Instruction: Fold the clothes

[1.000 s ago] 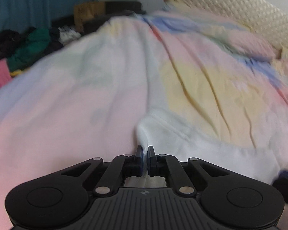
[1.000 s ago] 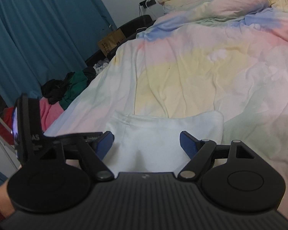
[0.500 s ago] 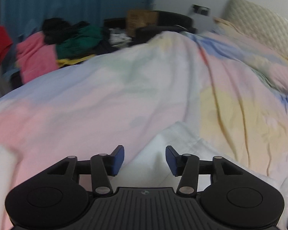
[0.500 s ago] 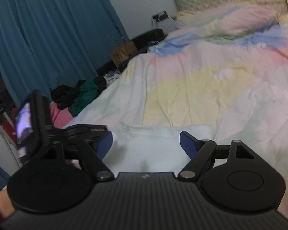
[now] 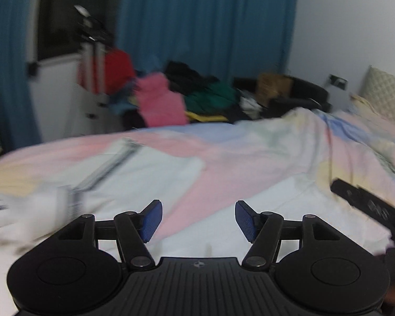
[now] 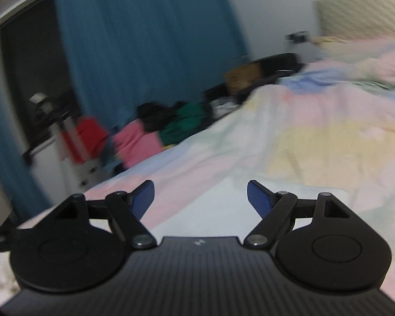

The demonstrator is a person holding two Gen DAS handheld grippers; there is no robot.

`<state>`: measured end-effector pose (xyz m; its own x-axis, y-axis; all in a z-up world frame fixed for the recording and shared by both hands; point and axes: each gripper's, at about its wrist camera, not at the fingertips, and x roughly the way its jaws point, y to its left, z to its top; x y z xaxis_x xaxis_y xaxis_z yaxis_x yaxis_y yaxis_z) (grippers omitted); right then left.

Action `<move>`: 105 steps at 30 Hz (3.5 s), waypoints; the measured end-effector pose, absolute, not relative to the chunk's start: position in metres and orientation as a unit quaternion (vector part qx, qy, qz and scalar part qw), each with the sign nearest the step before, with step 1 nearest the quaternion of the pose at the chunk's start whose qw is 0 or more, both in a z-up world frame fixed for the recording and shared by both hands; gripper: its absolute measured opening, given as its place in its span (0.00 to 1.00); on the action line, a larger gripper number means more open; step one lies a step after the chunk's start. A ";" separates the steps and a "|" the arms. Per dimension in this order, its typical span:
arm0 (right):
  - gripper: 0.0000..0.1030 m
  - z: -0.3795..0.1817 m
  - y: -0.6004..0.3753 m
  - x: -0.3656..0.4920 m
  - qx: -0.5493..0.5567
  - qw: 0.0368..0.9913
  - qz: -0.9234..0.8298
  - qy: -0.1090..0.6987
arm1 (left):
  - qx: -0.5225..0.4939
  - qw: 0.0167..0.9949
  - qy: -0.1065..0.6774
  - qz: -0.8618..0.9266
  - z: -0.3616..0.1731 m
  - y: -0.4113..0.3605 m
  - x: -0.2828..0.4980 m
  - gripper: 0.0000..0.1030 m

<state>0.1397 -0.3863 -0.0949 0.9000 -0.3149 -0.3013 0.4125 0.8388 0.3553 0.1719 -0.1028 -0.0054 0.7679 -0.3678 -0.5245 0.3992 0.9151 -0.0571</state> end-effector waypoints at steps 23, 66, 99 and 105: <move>0.77 -0.110 -0.294 0.174 0.126 0.972 -0.024 0.196 | -0.030 0.972 0.208 -0.102 -0.019 -0.001 0.069 0.91; 0.06 -0.170 -0.473 0.362 0.212 0.879 -0.327 0.274 | -0.055 0.963 0.260 -0.047 -0.104 0.041 0.140 0.97; 0.73 -0.108 -0.433 0.272 0.134 0.949 -0.183 0.217 | 0.008 0.977 0.212 -0.039 -0.089 0.036 0.128 0.97; 0.73 -0.069 -0.362 0.177 0.192 0.955 -0.107 0.201 | 0.013 0.976 0.215 -0.040 -0.081 0.034 0.113 0.97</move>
